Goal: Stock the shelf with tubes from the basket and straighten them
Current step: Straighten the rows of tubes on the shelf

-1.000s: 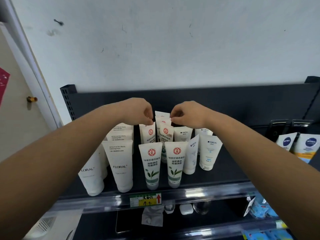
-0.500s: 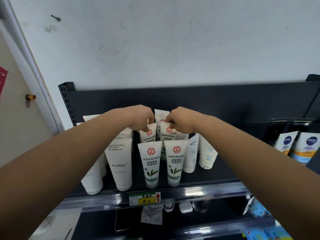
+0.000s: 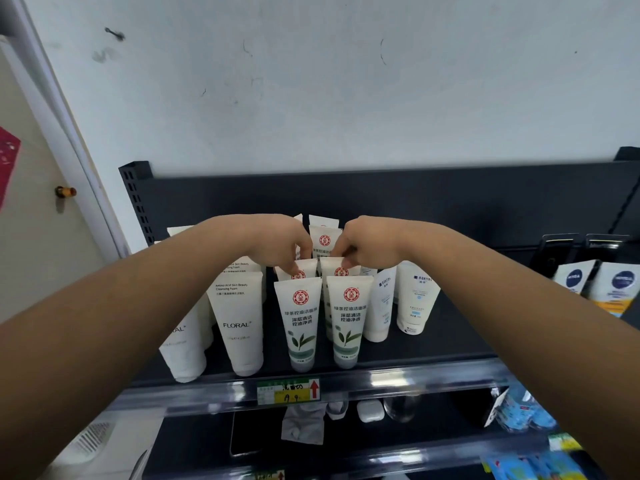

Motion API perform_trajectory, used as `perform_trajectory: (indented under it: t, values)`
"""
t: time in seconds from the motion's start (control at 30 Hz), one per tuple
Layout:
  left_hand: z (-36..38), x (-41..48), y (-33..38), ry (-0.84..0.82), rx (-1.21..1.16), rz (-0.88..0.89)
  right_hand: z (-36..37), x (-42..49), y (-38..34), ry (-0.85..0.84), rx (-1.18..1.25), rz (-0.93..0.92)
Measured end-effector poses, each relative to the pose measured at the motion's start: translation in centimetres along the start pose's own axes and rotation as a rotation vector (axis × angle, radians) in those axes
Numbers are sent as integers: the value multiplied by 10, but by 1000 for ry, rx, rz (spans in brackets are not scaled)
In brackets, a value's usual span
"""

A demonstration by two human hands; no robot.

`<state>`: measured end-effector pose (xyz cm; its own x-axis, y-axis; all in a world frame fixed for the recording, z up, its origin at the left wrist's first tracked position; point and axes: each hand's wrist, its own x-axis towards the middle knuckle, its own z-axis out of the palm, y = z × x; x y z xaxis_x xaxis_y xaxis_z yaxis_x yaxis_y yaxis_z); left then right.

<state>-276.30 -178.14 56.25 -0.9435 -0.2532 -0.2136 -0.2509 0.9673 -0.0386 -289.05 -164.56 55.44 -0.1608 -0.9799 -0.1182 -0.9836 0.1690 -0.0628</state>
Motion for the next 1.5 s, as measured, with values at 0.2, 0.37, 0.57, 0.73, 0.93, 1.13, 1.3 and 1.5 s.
perform_trajectory:
  t: [0.2,0.37,0.57,0.73,0.93,1.13,1.3,1.5]
  values:
    - [-2,-6,1,-28,-61,4,-5,-5,2,-51,56,33]
    - [-4,-9,2,-60,-50,-20,-6,-3,2,-66,103,45]
    - [-4,-9,1,-73,-70,-35,-7,-4,5,-87,135,31]
    - [-4,-11,2,-81,-80,-36,-7,-5,10,-84,175,45]
    - [-5,-11,3,-94,-63,-34,-5,-2,10,-95,215,56]
    - [-13,-7,-2,-92,-128,-37,-13,4,13,-53,303,69]
    - [-16,11,-22,225,-24,-144,-10,22,21,290,261,174]
    - [-2,39,-33,144,5,-279,9,54,19,231,137,256]
